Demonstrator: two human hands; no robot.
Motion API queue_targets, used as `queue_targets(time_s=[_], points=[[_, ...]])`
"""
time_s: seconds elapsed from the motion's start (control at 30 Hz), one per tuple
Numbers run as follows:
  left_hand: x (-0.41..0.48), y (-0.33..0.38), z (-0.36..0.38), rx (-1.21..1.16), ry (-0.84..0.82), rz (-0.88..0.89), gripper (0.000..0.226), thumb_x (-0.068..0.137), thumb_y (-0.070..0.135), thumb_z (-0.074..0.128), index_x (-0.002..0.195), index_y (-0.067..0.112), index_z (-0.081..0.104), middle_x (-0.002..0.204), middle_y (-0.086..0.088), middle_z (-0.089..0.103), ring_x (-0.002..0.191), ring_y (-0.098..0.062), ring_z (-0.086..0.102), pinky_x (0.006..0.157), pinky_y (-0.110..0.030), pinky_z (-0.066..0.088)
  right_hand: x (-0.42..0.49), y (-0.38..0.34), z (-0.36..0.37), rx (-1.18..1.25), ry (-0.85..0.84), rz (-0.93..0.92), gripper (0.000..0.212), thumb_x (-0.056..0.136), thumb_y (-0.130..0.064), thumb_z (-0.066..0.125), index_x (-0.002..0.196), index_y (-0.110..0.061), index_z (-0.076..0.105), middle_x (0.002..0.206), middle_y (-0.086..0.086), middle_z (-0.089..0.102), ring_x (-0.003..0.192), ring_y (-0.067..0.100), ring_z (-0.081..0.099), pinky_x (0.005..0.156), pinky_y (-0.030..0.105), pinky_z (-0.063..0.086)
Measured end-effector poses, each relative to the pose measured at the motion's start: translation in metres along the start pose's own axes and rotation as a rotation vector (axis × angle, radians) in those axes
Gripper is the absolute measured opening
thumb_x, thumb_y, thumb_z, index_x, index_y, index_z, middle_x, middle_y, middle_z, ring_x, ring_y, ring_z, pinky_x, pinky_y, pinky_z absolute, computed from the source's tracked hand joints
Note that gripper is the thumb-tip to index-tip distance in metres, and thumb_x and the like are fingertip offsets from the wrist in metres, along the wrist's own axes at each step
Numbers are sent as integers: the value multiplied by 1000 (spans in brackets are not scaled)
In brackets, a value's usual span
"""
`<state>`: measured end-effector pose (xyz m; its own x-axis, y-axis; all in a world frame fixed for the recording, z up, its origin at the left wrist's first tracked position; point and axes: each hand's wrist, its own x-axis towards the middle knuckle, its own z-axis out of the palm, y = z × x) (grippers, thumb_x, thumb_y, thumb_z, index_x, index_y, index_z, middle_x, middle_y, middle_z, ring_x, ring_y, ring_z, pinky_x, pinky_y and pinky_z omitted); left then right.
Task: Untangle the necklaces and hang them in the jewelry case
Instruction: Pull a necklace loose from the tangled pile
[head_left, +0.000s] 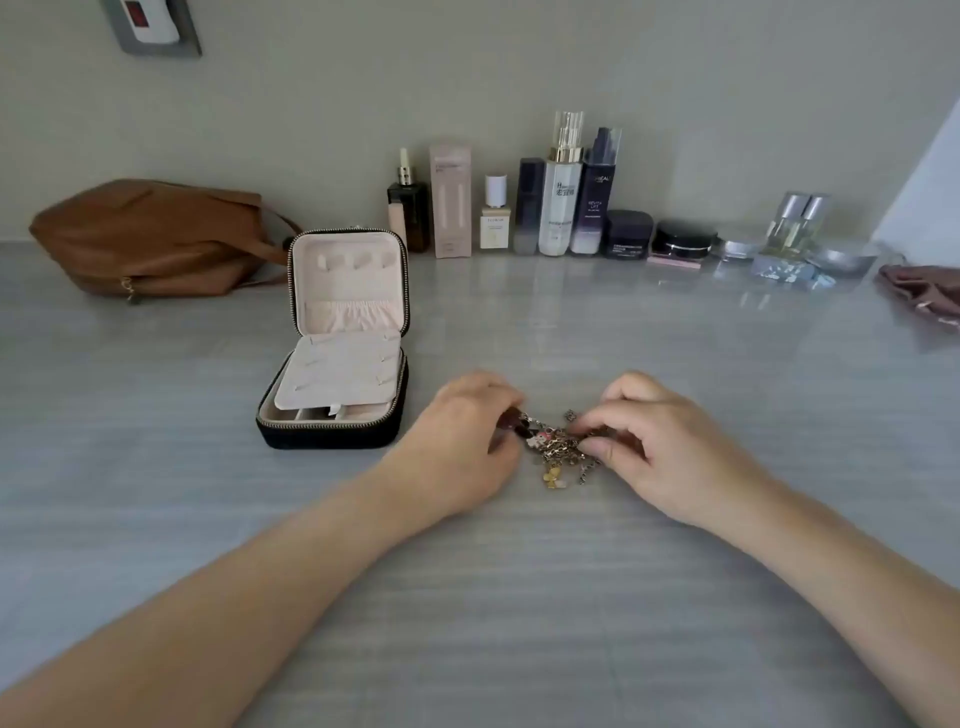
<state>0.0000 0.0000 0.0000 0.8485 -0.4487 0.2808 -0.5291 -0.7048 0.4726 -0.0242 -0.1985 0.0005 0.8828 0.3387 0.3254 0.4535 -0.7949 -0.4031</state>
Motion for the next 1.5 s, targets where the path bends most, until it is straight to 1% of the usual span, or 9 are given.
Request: queue_targets(time_s=[0.07, 0.23, 0.47, 0.63, 0.77, 0.93, 1.13, 1.27, 1.5], points=[[3, -2, -4, 63, -1, 28, 26, 82, 19, 48, 99, 9, 64, 105, -5, 61, 102, -21, 54, 95, -23, 37, 2, -2, -4, -3, 3, 50, 10, 81, -23, 66, 87, -17, 71, 80, -19, 43, 71, -3, 50, 62, 8, 35], [7, -6, -9, 52, 38, -45, 17, 86, 24, 58, 100, 16, 64, 96, 4, 53, 86, -11, 49, 71, -14, 29, 4, -4, -7, -29, -2, 62, 12, 82, -24, 64, 92, -19, 69, 80, -18, 42, 64, -1, 46, 63, 5, 34], [11, -4, -7, 171, 159, -15, 24, 93, 25, 45, 96, 11, 65, 97, -7, 68, 94, -31, 61, 82, -40, 47, 8, -13, -12, 7, 136, 70, 12, 84, -22, 61, 90, -19, 70, 84, -10, 54, 71, 0, 55, 64, 5, 36], [9, 22, -19, -11, 277, 68, 18, 90, 24, 51, 91, 17, 68, 81, -2, 71, 75, -22, 61, 68, -30, 44, 24, -39, -26, 183, 22, 135, 20, 78, -32, 67, 96, -24, 68, 69, -19, 60, 61, -2, 56, 58, 7, 38], [16, 43, -30, -162, 289, 22, 12, 85, 27, 59, 78, 19, 65, 66, 3, 65, 62, -13, 56, 61, -26, 44, 36, -47, -36, 303, 39, 172, 10, 78, -23, 68, 70, -26, 63, 59, -5, 67, 49, 2, 59, 56, 23, 46], [24, 53, -30, -607, 205, -113, 16, 92, 32, 47, 91, 17, 50, 79, 1, 64, 74, -11, 62, 68, -30, 53, 38, -45, -45, 705, 105, 204, 6, 81, -12, 65, 76, -15, 63, 53, -6, 67, 47, 1, 61, 45, 14, 45], [18, 45, -14, -728, -105, -178, 17, 89, 19, 54, 77, 15, 64, 66, 2, 67, 73, -15, 61, 75, -27, 51, 34, -29, -56, 899, 225, 198, 12, 84, -9, 61, 75, -16, 62, 62, -3, 70, 54, 7, 64, 50, 16, 49], [17, 38, -14, -777, -47, -215, 13, 86, 12, 58, 76, 10, 65, 55, 4, 61, 49, -3, 56, 53, -10, 44, 28, -9, -57, 1105, 319, 269, 11, 85, -11, 58, 76, -15, 60, 63, -3, 69, 56, 6, 64, 51, 16, 49], [19, 20, -20, -809, 59, -245, 13, 79, 18, 65, 69, 23, 71, 58, 11, 64, 51, -6, 51, 57, -15, 45, 29, 13, -55, 1244, 393, 376, 10, 82, -22, 60, 72, -22, 59, 53, -10, 61, 50, 6, 61, 47, 16, 47]])
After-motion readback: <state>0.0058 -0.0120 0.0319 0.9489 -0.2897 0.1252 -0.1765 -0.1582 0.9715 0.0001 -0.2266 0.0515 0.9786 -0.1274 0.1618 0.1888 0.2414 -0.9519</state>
